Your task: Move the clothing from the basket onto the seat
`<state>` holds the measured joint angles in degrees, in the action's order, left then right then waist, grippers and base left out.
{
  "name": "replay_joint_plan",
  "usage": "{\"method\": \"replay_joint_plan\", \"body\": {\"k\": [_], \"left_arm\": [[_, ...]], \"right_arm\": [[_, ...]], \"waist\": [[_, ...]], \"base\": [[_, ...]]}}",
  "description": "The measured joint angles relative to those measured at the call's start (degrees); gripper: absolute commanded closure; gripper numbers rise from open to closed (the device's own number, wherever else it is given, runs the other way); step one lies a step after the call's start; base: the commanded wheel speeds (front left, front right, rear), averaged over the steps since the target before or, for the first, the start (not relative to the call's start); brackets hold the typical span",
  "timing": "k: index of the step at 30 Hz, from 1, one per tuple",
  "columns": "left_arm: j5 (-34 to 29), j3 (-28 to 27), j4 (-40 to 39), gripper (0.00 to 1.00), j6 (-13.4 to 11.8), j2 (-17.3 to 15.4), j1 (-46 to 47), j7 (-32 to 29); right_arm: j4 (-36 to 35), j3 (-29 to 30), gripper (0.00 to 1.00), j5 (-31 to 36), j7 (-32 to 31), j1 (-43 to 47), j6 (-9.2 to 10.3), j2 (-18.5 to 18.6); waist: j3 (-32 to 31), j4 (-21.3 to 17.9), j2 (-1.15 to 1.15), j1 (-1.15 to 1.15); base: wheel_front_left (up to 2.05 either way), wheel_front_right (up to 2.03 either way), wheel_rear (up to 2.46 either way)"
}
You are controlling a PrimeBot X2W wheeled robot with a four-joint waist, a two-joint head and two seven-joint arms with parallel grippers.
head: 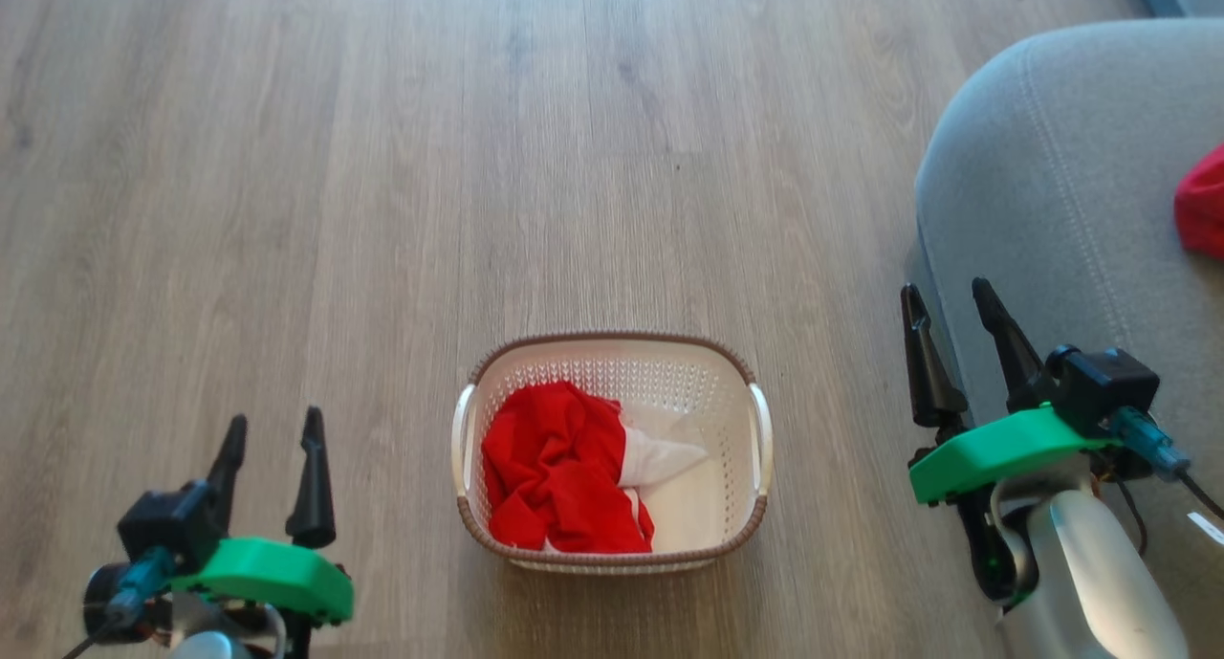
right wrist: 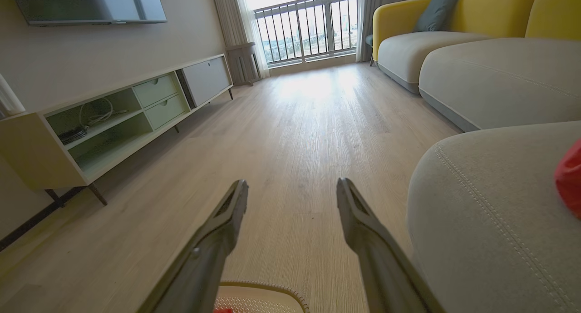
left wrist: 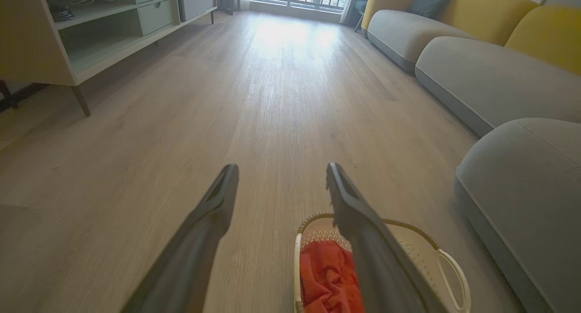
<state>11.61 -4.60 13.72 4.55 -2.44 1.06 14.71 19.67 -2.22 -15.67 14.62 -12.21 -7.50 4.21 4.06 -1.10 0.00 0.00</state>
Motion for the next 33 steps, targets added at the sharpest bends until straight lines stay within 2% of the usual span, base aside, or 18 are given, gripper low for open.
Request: {"method": "replay_joint_plan", "body": {"k": [6, 10, 23, 29, 33], "left_arm": [[0.41, 2.94, 2.45, 0.00, 0.85, -0.01, 0.73, 0.00], [0.43, 6.39, 4.57, 0.00, 1.41, 0.00, 3.94, 0.00], [0.99, 16.33, 12.54, 0.00, 2.41, 0.20, 24.10, 0.00], [-0.89, 20.52, 21.39, 0.00, 2.85, 0.26, 33.92, 0.00], [-4.87, 25.16, 29.22, 0.00, 2.85, 0.26, 40.46, 0.00]], "right_arm": [[-2.43, -0.16, 0.00, 0.44, 0.00, -1.08, 0.00, -0.11], [-4.82, -0.04, 0.00, 0.93, 0.00, -5.16, 0.00, -0.11], [-11.34, -0.51, 0.00, 3.55, 0.01, -18.25, 0.00, -0.11], [-11.79, -0.56, 0.00, 3.60, 0.01, -19.59, 0.00, -0.12], [-12.36, -0.78, 0.00, 3.60, 0.01, -20.67, 0.00, -0.15]], "waist": [[4.03, -0.33, 0.00, 0.00], [8.47, -0.62, 0.00, 0.01], [28.73, -1.39, -0.01, 0.03], [36.50, -2.01, -0.01, 0.02], [40.30, -2.86, -0.01, 0.02]], "base": [[0.00, 0.00, 0.00], [0.00, 0.00, 0.00], [0.00, 0.00, 0.00], [0.00, 0.00, 0.00], [0.00, 0.00, 0.00]]}}
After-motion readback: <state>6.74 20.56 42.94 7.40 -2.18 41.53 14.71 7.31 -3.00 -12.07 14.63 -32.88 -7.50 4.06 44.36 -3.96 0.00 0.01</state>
